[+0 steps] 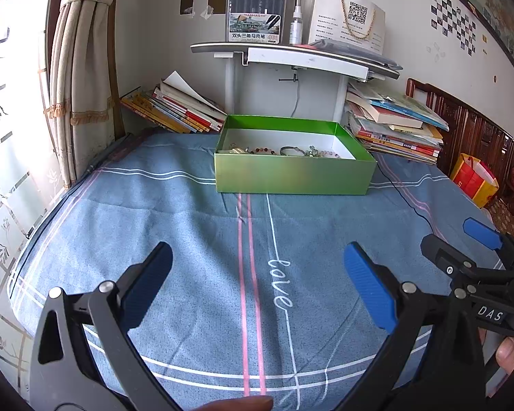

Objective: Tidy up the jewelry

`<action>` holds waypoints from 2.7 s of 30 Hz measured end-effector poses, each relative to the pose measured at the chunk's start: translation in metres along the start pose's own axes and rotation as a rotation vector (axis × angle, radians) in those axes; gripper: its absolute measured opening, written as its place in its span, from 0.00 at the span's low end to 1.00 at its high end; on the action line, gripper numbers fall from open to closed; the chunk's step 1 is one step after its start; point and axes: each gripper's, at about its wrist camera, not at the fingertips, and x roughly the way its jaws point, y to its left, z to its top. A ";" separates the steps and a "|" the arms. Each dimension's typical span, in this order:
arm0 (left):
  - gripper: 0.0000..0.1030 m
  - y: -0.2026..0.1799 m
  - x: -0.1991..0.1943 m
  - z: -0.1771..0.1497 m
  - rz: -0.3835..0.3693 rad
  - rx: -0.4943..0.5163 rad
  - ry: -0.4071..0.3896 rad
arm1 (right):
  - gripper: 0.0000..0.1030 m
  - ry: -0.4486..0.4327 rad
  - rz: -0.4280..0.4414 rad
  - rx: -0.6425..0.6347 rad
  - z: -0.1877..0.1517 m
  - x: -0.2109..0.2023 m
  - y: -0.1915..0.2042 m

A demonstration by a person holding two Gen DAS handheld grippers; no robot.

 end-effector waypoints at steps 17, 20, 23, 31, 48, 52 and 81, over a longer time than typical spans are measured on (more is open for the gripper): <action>0.96 -0.002 -0.001 0.000 0.000 0.005 -0.004 | 0.97 -0.003 0.001 0.005 0.001 -0.002 -0.001; 0.96 -0.002 -0.001 0.000 0.001 0.008 -0.004 | 0.97 -0.004 0.003 0.007 0.001 -0.002 -0.001; 0.96 -0.003 -0.002 0.000 0.002 0.008 -0.005 | 0.97 -0.007 0.001 0.009 0.002 -0.002 -0.001; 0.96 -0.004 -0.003 0.000 -0.003 0.015 -0.006 | 0.97 -0.010 0.002 0.009 0.003 -0.003 -0.002; 0.96 -0.003 -0.001 -0.001 -0.005 0.018 0.001 | 0.97 -0.011 0.001 0.002 0.005 -0.005 -0.001; 0.96 -0.003 0.000 -0.001 -0.005 0.017 0.003 | 0.97 -0.010 0.000 0.002 0.005 -0.004 0.000; 0.96 -0.007 -0.001 -0.003 -0.008 0.018 0.003 | 0.97 -0.002 0.000 0.005 0.001 -0.002 0.000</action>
